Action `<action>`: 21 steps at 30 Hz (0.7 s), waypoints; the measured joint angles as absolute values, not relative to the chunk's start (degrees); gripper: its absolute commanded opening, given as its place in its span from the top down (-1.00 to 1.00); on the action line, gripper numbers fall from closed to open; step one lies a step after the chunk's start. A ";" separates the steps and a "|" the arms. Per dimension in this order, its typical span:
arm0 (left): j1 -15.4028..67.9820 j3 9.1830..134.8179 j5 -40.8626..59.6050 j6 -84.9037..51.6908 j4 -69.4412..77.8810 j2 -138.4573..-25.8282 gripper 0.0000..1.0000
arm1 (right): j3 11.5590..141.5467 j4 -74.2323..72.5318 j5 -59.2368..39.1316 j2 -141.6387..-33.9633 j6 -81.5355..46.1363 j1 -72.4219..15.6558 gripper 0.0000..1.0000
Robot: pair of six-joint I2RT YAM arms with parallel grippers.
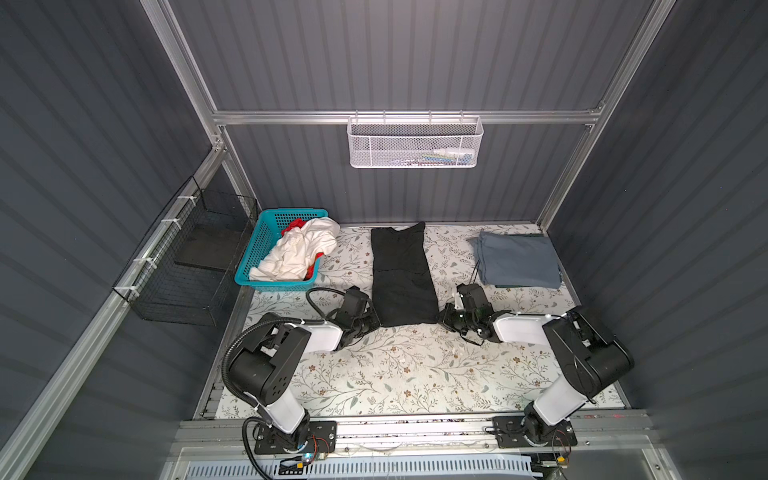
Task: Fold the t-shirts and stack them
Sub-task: 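Pinch the black shirt's near corners with both grippers, then lift the near end with both grippers and fold it away from the robot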
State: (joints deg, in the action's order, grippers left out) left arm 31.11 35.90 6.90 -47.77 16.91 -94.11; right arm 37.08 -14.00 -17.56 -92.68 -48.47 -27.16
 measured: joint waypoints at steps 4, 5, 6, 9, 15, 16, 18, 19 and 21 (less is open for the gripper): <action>31.40 35.88 6.63 -46.04 12.80 -91.29 1.00 | 37.10 -11.16 -17.67 -88.31 -46.78 -27.29 1.00; 31.53 35.88 6.61 -45.71 11.86 -90.21 1.00 | 37.10 -10.39 -17.69 -87.24 -46.35 -27.38 1.00; 31.57 35.88 6.63 -45.45 10.92 -88.99 1.00 | 37.10 -9.50 -17.69 -86.30 -46.00 -27.40 1.00; 31.92 35.90 6.68 -44.31 8.21 -85.03 1.00 | 37.10 -7.07 -17.65 -83.24 -45.58 -27.44 1.00; 32.23 36.67 7.35 -41.93 5.13 -81.47 1.00 | 35.86 -5.26 -17.34 -76.90 -45.15 -27.57 1.00; 32.23 36.71 7.60 -41.89 5.10 -81.47 1.00 | 35.68 -4.93 -17.30 -76.38 -45.08 -27.59 1.00; 32.36 36.71 8.43 -41.89 5.02 -81.41 1.00 | 35.33 -4.36 -17.21 -75.40 -45.08 -27.62 1.00; 32.56 36.71 8.67 -41.91 4.91 -81.30 1.00 | 35.16 -4.16 -17.10 -74.94 -45.12 -27.77 1.00; 33.15 36.71 9.02 -41.91 4.21 -80.34 1.00 | 34.89 -3.14 -16.53 -73.45 -45.17 -28.23 1.00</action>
